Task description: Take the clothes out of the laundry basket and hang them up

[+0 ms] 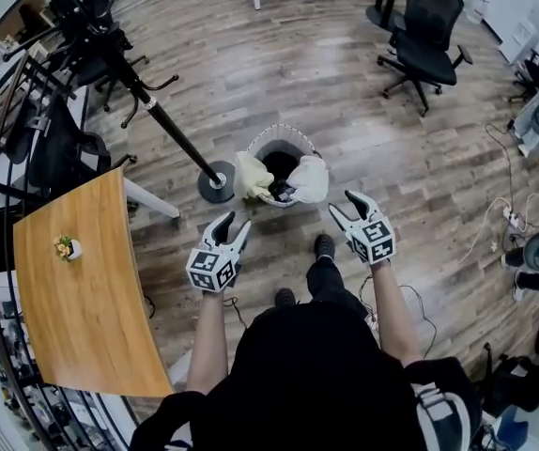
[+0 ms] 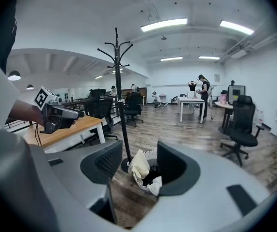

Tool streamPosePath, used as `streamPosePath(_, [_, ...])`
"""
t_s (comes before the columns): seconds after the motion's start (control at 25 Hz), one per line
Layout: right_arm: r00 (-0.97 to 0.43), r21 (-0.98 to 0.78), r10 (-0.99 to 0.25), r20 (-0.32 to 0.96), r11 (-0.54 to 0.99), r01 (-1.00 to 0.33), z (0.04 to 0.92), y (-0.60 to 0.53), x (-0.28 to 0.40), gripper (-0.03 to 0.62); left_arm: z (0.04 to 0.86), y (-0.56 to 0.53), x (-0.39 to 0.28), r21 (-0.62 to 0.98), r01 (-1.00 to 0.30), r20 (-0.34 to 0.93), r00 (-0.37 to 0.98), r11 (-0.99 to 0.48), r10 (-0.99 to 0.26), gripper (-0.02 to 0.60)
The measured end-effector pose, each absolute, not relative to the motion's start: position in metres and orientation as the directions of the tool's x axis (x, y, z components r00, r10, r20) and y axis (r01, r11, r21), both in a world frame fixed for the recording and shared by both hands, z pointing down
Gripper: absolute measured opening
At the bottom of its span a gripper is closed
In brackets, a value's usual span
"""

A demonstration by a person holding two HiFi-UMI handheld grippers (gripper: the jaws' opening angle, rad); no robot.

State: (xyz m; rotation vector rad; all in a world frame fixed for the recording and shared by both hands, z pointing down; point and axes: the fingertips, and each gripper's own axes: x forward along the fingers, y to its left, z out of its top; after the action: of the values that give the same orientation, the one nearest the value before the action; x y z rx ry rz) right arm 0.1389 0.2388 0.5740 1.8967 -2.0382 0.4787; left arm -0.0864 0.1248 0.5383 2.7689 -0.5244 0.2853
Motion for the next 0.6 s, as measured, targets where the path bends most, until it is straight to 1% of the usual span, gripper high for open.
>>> streamPosePath(0.28, [-0.132, -0.097, -0.861, 0.492, 0.097, -0.991, 0.602, 0.206, 0.181, 0.237, 0.561, 0.099, -0.037, 0.286, -0.413, 0.321, 0.892, -0.865, -0.319, 0.193])
streamPosePath(0.36, [-0.151, -0.12, -0.849, 0.506, 0.104, -0.987, 0.613, 0.202, 0.194, 0.226, 0.57, 0.096, -0.022, 0.296, -0.416, 0.345, 0.886, -0.86, -0.31, 0.193])
streamPosePath(0.6, [-0.17, -0.169, -0.822, 0.544, 0.091, -0.981, 0.651, 0.191, 0.236, 0.224, 0.591, 0.083, 0.022, 0.297, -0.423, 0.408, 0.867, -0.856, -0.286, 0.193])
